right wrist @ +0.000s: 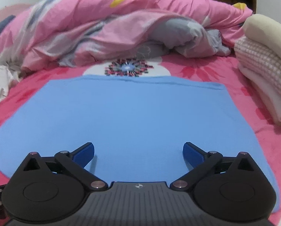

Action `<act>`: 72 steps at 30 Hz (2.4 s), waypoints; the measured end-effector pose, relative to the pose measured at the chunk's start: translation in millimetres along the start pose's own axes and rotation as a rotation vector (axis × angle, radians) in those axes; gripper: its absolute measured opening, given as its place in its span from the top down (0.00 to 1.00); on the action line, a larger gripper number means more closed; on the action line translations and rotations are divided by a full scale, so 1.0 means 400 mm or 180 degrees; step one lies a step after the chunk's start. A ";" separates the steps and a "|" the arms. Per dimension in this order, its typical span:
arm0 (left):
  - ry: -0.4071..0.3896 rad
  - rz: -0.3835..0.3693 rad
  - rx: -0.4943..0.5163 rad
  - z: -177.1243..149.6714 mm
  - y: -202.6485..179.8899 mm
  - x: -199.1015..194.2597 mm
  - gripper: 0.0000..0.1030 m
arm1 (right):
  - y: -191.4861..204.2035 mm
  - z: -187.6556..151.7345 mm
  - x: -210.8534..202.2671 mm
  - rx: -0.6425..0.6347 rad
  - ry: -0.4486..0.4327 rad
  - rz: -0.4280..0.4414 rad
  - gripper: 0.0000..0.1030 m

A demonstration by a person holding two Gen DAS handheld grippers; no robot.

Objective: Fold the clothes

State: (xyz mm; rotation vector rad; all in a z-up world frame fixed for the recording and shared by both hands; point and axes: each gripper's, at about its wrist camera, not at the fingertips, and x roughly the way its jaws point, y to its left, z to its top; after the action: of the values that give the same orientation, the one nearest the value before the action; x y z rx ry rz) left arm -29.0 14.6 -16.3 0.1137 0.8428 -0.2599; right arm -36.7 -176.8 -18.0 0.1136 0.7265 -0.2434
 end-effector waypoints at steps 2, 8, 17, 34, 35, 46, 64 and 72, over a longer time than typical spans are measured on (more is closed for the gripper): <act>-0.0004 -0.0008 -0.0006 -0.001 0.001 0.001 0.00 | 0.013 -0.009 0.027 -0.0063 0.0046 -0.0133 0.00; -0.0026 -0.0037 -0.0024 -0.003 0.006 0.002 0.00 | 0.015 -0.020 0.024 -0.0087 -0.0066 -0.0136 0.00; 0.0040 -0.0032 -0.0169 0.009 0.011 0.008 0.00 | -0.008 -0.019 0.018 0.0056 -0.0033 -0.0010 0.00; 0.0096 0.0062 -0.0271 0.015 0.005 0.015 0.00 | -0.013 -0.029 0.015 0.0035 -0.0009 0.0058 0.00; 0.0088 0.0064 -0.0275 0.013 0.004 0.015 0.00 | -0.014 -0.029 0.015 0.0040 -0.0018 0.0070 0.00; 0.0116 0.0135 -0.0317 0.019 0.001 0.020 0.00 | -0.040 -0.034 0.001 0.0176 -0.0129 0.0225 0.00; 0.0073 0.0199 -0.0331 0.014 -0.004 0.019 0.00 | -0.066 -0.028 -0.011 0.0381 -0.0155 0.0389 0.00; 0.0053 0.0199 -0.0311 0.012 -0.004 0.020 0.00 | -0.068 -0.029 -0.013 0.0389 -0.0155 0.0396 0.00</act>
State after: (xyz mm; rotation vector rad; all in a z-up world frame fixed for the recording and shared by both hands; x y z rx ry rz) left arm -20.7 10.7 -19.0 0.0509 0.8654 -0.1589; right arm -54.8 -199.8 -23.6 0.2673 0.6536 -0.1709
